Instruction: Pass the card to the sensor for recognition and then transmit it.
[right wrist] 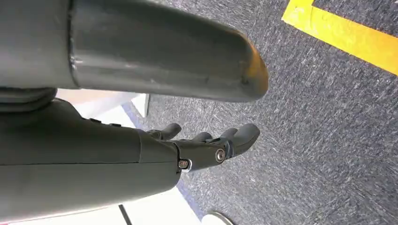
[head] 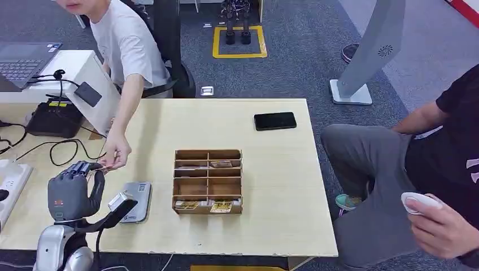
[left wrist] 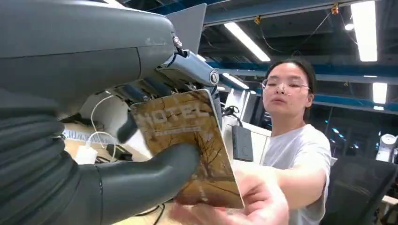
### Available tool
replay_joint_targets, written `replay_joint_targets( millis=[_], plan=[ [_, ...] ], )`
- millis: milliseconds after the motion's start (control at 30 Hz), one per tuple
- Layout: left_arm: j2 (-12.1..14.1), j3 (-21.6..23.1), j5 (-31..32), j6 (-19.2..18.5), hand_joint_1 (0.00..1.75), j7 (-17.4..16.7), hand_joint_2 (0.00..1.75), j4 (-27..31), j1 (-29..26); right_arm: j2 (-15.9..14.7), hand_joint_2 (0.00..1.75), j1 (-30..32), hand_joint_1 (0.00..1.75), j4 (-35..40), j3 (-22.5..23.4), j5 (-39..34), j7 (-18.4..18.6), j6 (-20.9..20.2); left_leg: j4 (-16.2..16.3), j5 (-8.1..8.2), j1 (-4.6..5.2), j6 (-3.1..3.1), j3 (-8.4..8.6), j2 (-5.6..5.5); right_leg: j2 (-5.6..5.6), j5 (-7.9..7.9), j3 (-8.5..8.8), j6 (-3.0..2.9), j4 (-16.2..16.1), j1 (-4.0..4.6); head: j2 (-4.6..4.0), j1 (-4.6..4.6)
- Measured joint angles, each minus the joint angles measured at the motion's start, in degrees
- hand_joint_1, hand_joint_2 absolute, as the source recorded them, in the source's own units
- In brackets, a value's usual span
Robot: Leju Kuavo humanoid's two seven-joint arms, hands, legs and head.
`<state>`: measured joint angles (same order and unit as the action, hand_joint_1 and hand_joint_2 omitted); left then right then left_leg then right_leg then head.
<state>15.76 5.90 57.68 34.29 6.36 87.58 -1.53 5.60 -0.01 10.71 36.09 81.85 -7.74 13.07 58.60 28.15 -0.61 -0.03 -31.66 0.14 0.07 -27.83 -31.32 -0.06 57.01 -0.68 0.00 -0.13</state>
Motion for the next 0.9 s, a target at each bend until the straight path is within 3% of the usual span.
replay_joint_targets(
  millis=[200, 300, 333, 400, 467, 533, 700, 900],
  plan=[
    [0.09, 0.00, -0.09, 0.44, 1.75, 0.81, 1.75, 0.00, -0.05, 0.00, 0.00, 0.00, 0.00, 0.00, 0.00, 0.02, 0.02, 0.00, 0.00, 0.00, 0.00, 0.00, 0.00, -0.01, 0.00, 0.00, 0.01, 0.00, 0.01, 0.00, 0.00, 0.00],
    [0.61, 0.06, -3.37, 2.58, 1.75, 5.50, 1.75, 0.39, -0.51, 0.00, 0.00, 0.00, 0.00, 0.00, -0.04, 0.20, -0.20, -0.02, 0.00, 0.00, 0.00, 0.00, 0.00, 0.00, 0.00, 0.00, 0.01, 0.00, 0.01, 0.00, 0.00, 0.02],
    [0.66, 0.09, -5.89, 1.74, 1.75, 6.94, 1.75, 0.79, -0.70, 0.00, 0.00, 0.00, 0.00, 0.00, -0.04, 0.17, -0.26, -0.04, 0.00, 0.00, 0.00, 0.00, 0.01, 0.00, 0.00, 0.00, 0.00, 0.00, 0.01, 0.00, 0.00, 0.02],
    [0.61, 0.41, -14.00, -4.48, 1.75, 8.04, 1.75, 2.05, -0.85, 0.00, 0.00, 0.00, 0.00, 0.00, -0.04, -0.13, -0.13, -0.07, 0.00, 0.00, 0.00, 0.00, 0.01, -0.02, -0.02, 0.00, 0.00, 0.00, 0.00, 0.00, 0.00, 0.02],
    [0.11, 1.44, -24.94, -18.25, 1.75, 6.01, 1.75, 3.11, -0.81, 0.00, 0.00, -0.01, 0.00, 0.02, -0.04, -0.50, 0.11, -0.09, 0.00, 0.00, 0.01, 0.00, 0.00, -0.03, -0.03, 0.00, 0.01, 0.00, 0.00, -0.01, 0.00, 0.00],
    [-0.96, 2.21, -29.90, -24.74, 1.75, 3.70, 1.75, 3.58, -0.78, 0.00, 0.00, 0.01, 0.00, 0.02, -0.04, -0.70, 0.52, -0.09, 0.00, -0.01, 0.01, 0.00, 0.00, -0.02, -0.02, 0.01, 0.00, 0.00, 0.00, -0.01, 0.00, 0.02],
    [-4.53, 2.95, -31.67, -24.83, 1.75, -3.61, 1.75, 2.86, 1.80, 0.33, 0.00, 0.01, 0.00, 0.15, -0.04, -0.85, 1.09, 0.04, 0.02, -0.03, 0.02, 0.04, 0.00, -0.05, -0.04, 0.03, 0.01, 0.00, 0.00, -0.01, 0.00, 0.02],
    [-4.64, 2.95, -31.74, -24.83, 1.75, -3.79, 1.75, 2.80, 1.90, 0.33, 0.00, 0.00, 0.00, 0.15, -0.04, -0.85, 1.09, 0.04, 0.02, -0.03, 0.02, 0.04, 0.00, -0.05, -0.04, 0.03, 0.01, 0.00, 0.00, -0.01, 0.02, 0.00]
  ],
)
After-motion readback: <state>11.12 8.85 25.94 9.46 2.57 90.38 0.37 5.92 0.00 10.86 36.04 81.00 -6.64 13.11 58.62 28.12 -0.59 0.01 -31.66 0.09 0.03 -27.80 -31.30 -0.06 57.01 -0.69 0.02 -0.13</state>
